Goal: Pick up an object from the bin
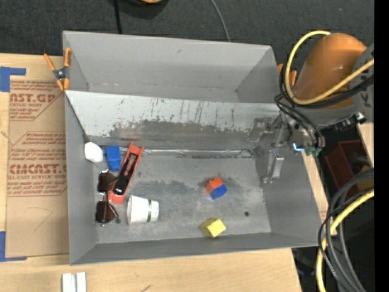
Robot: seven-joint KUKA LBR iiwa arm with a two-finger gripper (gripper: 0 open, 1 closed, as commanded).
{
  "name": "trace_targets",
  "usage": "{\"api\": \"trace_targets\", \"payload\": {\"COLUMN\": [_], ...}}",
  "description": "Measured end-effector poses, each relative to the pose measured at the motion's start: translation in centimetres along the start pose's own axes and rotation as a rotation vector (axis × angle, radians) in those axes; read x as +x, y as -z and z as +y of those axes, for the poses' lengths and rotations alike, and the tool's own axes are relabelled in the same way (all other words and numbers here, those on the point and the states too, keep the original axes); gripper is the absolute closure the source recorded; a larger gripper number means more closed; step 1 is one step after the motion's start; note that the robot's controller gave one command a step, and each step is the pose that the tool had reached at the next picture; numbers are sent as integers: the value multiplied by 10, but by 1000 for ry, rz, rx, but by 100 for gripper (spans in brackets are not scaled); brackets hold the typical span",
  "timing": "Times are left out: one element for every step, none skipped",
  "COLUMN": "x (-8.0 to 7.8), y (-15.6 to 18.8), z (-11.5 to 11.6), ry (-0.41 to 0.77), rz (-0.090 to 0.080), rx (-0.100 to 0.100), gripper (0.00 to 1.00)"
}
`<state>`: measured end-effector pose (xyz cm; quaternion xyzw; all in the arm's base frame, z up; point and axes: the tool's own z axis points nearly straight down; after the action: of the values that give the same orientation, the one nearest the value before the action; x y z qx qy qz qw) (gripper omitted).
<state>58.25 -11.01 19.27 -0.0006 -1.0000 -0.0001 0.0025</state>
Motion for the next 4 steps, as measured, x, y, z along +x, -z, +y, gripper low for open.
{"api": "trace_targets", "payload": {"x": [-1, 0, -3, 7], "y": [5, -37, -106, -130], "z": [0, 9, 7, 25], "ry": [1, 48, -1, -20], "rz": [-7, -13, -13, -10], "rx": [1, 3, 0, 2], "gripper": [0, 0, 0, 0]}}
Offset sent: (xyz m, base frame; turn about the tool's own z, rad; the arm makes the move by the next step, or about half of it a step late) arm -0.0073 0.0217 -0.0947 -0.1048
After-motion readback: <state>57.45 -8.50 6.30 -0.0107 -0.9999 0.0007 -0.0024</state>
